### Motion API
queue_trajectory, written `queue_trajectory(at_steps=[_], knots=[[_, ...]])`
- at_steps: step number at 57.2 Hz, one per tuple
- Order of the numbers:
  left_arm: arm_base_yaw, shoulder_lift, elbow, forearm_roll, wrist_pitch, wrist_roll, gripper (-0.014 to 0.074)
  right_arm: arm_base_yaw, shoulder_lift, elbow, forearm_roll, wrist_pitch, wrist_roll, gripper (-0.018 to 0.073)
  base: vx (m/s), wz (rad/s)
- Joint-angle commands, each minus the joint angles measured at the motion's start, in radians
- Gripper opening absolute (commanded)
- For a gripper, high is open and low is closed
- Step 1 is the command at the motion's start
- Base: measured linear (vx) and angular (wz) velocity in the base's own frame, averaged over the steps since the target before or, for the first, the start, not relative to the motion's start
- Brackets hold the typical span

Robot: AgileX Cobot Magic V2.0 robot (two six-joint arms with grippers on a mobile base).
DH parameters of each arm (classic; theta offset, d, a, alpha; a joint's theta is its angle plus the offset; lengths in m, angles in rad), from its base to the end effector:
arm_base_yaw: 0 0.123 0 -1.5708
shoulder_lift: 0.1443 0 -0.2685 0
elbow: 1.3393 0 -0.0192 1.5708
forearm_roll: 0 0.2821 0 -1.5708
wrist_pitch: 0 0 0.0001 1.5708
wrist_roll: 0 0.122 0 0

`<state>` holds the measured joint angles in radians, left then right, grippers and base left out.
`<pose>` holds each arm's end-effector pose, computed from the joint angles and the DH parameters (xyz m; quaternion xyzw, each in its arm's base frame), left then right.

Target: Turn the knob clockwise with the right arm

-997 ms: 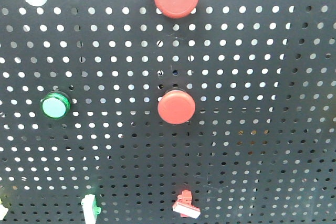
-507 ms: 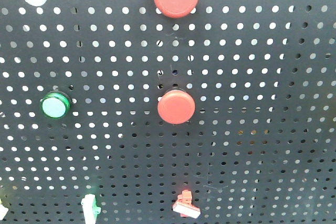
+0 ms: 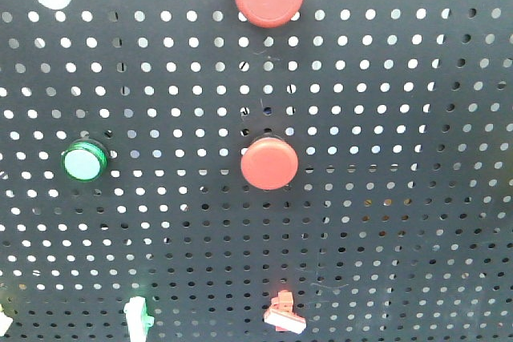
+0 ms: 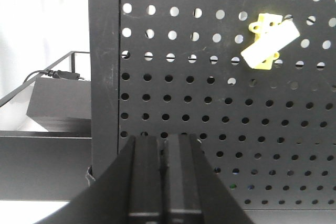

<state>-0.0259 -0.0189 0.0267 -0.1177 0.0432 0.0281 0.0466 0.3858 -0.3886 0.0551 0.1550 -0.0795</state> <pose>0.1352 -0.0041 0.2024 -0.0202 0.6938 -0.0433 0.7186 0.1691 0.0089 0.2952 -0.0290 0.7291 0.0105 0.6838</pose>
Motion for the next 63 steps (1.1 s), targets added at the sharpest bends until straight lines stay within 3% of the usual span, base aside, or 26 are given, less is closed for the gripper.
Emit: queue_trajectory(at_steps=[1, 13, 31, 63], knots=[[0.002, 0.0, 0.013, -0.008, -0.082, -0.01, -0.0006, 0.0, 0.013, 0.018, -0.005, -0.093, -0.01, -0.0009, 0.0, 0.0], [0.002, 0.0, 0.013, -0.008, -0.082, -0.01, -0.0006, 0.0, -0.043, 0.153, -0.017, -0.083, 0.013, -0.0009, 0.0, 0.0], [0.002, 0.0, 0.013, -0.008, -0.082, -0.01, -0.0006, 0.0, -0.412, 0.431, -0.085, -0.13, 0.053, -0.0009, 0.0, 0.0], [0.002, 0.0, 0.013, -0.008, -0.082, -0.01, -0.0006, 0.0, -0.409, 0.425, -0.092, -0.097, 0.049, -0.0009, 0.0, 0.0]])
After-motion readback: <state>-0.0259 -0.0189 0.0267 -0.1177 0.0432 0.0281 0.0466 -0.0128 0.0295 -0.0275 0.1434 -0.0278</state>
